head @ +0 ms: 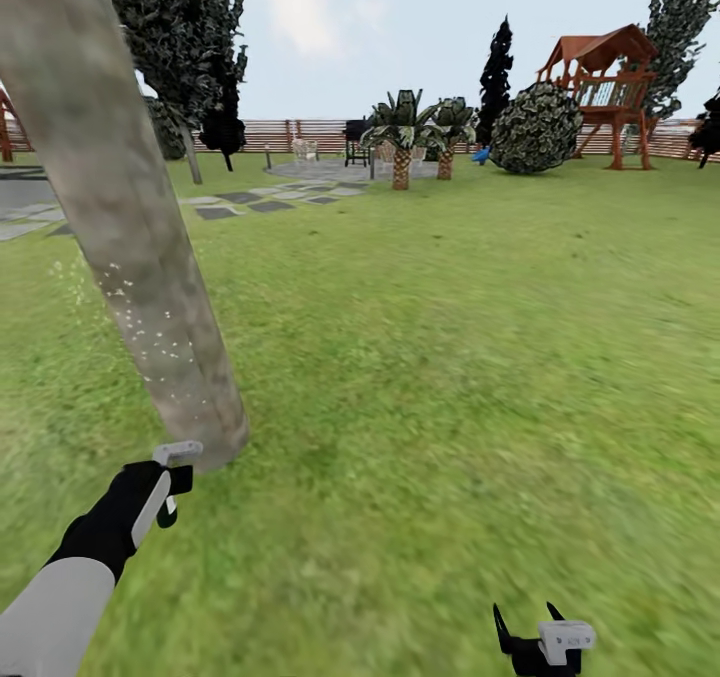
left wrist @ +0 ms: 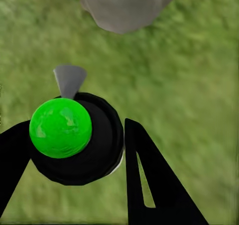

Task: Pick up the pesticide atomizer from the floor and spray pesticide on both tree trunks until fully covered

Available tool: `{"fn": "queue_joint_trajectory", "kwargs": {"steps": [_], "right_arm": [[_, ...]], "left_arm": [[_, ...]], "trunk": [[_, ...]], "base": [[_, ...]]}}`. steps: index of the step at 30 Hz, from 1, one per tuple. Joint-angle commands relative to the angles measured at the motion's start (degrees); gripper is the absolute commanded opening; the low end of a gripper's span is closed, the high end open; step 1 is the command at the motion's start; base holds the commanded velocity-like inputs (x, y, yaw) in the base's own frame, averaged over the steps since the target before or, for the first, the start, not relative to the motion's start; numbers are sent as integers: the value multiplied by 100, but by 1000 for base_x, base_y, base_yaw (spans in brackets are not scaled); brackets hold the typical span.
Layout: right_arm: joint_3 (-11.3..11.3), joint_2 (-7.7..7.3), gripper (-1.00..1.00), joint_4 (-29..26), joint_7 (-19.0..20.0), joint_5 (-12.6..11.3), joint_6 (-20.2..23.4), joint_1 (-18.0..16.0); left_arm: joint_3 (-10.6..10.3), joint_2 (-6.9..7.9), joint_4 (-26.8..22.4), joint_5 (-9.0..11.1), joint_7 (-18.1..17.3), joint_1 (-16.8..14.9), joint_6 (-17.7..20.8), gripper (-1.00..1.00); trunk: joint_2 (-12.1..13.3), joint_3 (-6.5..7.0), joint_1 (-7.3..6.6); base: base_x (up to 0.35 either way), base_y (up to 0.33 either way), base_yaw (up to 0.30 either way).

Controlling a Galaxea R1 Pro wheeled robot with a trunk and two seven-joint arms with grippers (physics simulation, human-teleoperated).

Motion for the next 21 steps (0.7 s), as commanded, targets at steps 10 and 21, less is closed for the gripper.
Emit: {"fn": "queue_joint_trajectory", "kwargs": {"steps": [10, 21], "right_arm": [[0, 0, 100, 0, 0, -5, 0, 0], [0, 0, 100, -6, -1, -7, 0, 0]], "left_arm": [[0, -25, -7, -6, 1, 0, 1, -100], [0, -25, 19, -6, 10, 0, 1, -100]], "trunk": [[0, 0, 0], [0, 0, 0]], "base": [[5, -275, 267], [125, -261, 13]]}}
